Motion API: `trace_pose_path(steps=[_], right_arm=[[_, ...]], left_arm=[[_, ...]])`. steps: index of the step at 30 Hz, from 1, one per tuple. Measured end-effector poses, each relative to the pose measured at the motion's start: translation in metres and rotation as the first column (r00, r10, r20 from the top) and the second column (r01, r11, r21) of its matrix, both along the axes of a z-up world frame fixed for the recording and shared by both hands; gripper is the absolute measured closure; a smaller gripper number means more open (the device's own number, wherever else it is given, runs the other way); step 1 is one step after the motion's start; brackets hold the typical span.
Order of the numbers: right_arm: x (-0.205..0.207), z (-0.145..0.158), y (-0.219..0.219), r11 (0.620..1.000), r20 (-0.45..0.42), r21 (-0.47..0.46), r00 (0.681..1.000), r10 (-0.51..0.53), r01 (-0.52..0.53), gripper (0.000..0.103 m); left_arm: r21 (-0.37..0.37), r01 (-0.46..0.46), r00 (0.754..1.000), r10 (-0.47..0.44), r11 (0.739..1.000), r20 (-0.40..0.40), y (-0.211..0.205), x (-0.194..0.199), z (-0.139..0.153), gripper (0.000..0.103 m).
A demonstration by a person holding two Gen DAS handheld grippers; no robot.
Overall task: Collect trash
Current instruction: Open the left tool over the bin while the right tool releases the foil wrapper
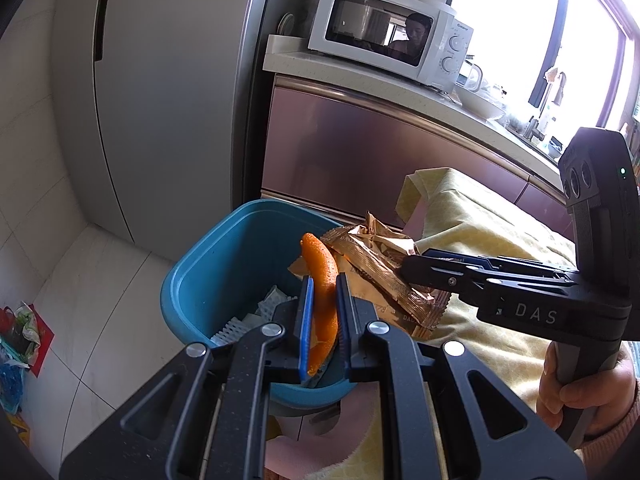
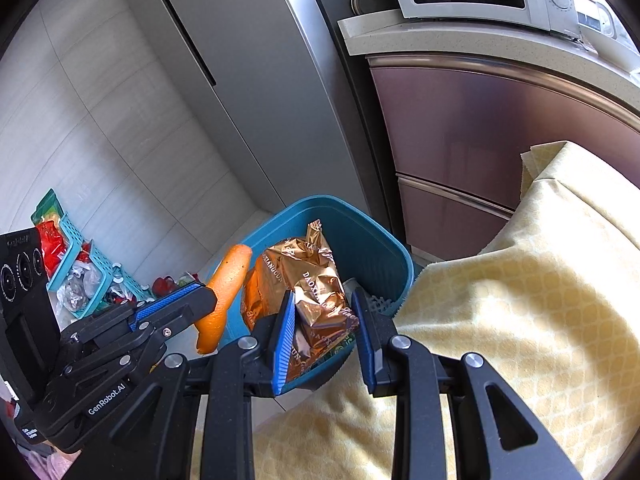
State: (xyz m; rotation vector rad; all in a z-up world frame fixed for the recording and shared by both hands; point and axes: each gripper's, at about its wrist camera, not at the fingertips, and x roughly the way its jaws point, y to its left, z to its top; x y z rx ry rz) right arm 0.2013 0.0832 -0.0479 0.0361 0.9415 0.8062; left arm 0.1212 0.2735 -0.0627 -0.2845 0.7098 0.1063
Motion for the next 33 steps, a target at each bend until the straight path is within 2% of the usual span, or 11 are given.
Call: trace_pose_path(steps=[23,33], right_arm=[[0.004,-0.007,0.022,0.999,-0.004,-0.053,1.000,0.009,-0.009,0.076],[0.005,-0.010,0.037,0.996,-0.012,-0.081,1.000,0.024,-0.025,0.075]], left_arm=[[-0.030,-0.026,0.999,0.025,0.999,-0.035,0.010,0.014,-0.020,0.091],[-0.059,-0.031,0.996,0.026,0.998,-0.087,0.017,0.029,-0.037,0.091]])
